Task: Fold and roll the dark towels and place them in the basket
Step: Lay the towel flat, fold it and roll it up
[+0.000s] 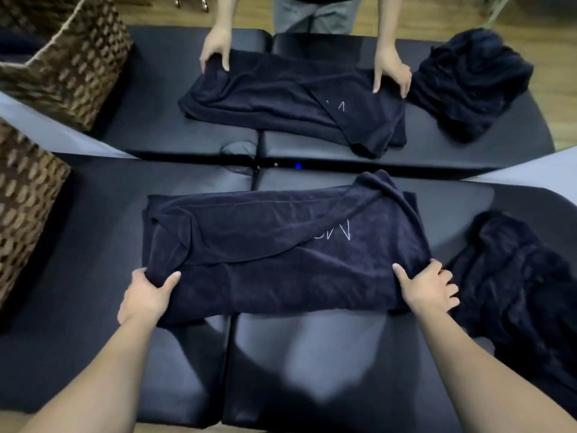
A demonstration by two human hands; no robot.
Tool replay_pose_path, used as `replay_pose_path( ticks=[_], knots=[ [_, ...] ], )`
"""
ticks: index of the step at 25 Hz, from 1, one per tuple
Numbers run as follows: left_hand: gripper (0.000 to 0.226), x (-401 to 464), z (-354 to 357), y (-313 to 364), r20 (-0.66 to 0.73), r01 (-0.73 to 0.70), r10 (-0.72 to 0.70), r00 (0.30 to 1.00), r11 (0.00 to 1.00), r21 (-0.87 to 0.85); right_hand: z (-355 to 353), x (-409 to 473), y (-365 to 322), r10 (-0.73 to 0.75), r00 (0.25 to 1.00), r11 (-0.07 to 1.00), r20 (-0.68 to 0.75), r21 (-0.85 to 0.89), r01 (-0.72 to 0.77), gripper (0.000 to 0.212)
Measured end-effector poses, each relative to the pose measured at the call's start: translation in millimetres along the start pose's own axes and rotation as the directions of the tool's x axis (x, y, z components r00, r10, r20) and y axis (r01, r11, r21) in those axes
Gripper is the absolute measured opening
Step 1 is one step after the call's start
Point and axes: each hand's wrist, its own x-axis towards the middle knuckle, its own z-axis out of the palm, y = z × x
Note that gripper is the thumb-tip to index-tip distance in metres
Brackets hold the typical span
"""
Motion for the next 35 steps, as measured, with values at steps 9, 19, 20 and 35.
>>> replay_pose_path(
  ticks=[9, 19, 20, 35],
  knots=[
    [0.045, -19.4, -15.1, -49.5, -0.237, 0.082, -0.060, 0.970, 0.993, 0.085, -14.5, -34.5, 7.2, -0.204, 0.962, 0.964, -0.180, -0.210, 0.165, 0.049],
    [0.046, 10.1, -5.1, 56.7, 0.183, 0.101, -0.051, 0.982, 0.957, -0.272, 32.7, -98.6, -173.1, -0.095, 0.757, 0.761, 0.646, 0.538, -0.364, 0.033],
    [0.044, 12.3, -7.5, 59.7, 0.212, 0.128, -0.056, 0.976, 0.929, -0.348, 33.1, -96.6, -174.0, -0.092, 0.752, 0.750, 0.653, 0.542, -0.379, 0.027],
    [0.068, 81.8, -75.3, 98.1, 0.487, 0.466, 0.236, 0.841, 0.143, -0.873, 13.9, -81.3, -236.3, -0.271, 0.868, 0.218, 0.416, 0.905, -0.365, 0.007]
  ],
)
